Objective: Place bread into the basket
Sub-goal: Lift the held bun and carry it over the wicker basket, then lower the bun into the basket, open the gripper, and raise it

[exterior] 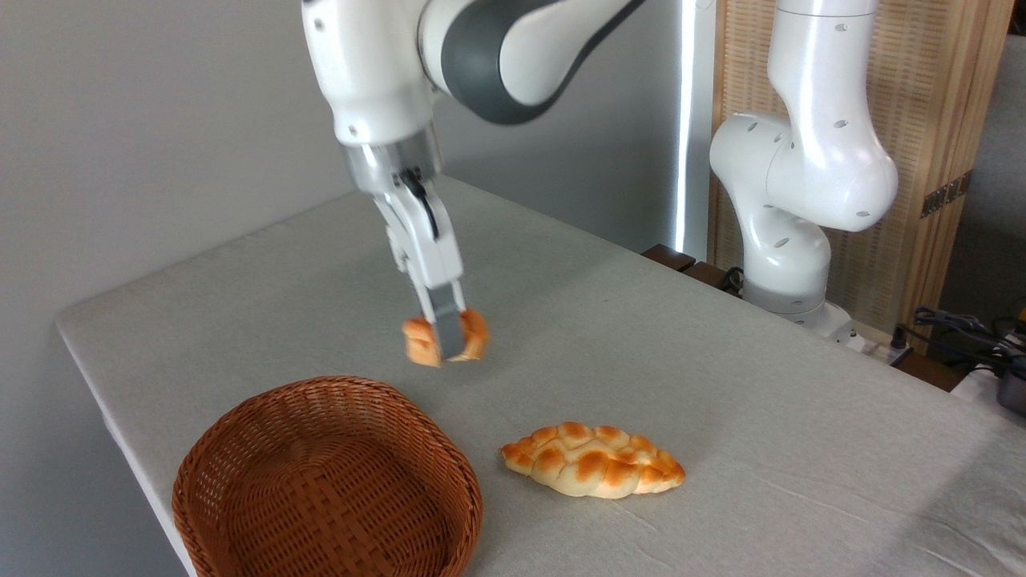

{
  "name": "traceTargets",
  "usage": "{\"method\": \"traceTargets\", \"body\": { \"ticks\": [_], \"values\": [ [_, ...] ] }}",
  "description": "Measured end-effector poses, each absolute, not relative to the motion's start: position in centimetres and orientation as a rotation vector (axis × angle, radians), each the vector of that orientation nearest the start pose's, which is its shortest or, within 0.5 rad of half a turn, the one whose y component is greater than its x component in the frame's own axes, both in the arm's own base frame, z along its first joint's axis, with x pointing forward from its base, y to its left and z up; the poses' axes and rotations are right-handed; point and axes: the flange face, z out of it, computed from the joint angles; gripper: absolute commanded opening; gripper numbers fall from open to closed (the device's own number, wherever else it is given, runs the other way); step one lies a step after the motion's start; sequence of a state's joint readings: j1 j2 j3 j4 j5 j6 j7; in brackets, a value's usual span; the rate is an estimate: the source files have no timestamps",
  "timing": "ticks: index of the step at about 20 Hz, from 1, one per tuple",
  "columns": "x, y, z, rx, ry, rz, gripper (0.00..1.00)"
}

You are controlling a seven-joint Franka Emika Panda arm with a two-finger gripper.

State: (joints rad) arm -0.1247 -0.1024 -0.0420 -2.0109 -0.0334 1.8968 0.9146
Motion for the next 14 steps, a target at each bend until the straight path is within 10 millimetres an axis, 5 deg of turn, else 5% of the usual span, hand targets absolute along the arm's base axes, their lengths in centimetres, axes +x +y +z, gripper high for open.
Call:
{"method": "traceTargets", "body": {
  "ticks": [4, 7, 9, 14],
  "values": [
    [54.1, -8.7, 52.3, -2.705, 1.553, -0.270, 0.51],
    [56.3, -7.5, 51.4, -2.728, 1.471, -0.428, 0.73],
    [57.6, -7.4, 50.1, -2.748, 1.432, -0.502, 1.00],
    [59.3, -7.5, 47.0, -2.786, 1.389, -0.545, 1.00]
  ]
}}
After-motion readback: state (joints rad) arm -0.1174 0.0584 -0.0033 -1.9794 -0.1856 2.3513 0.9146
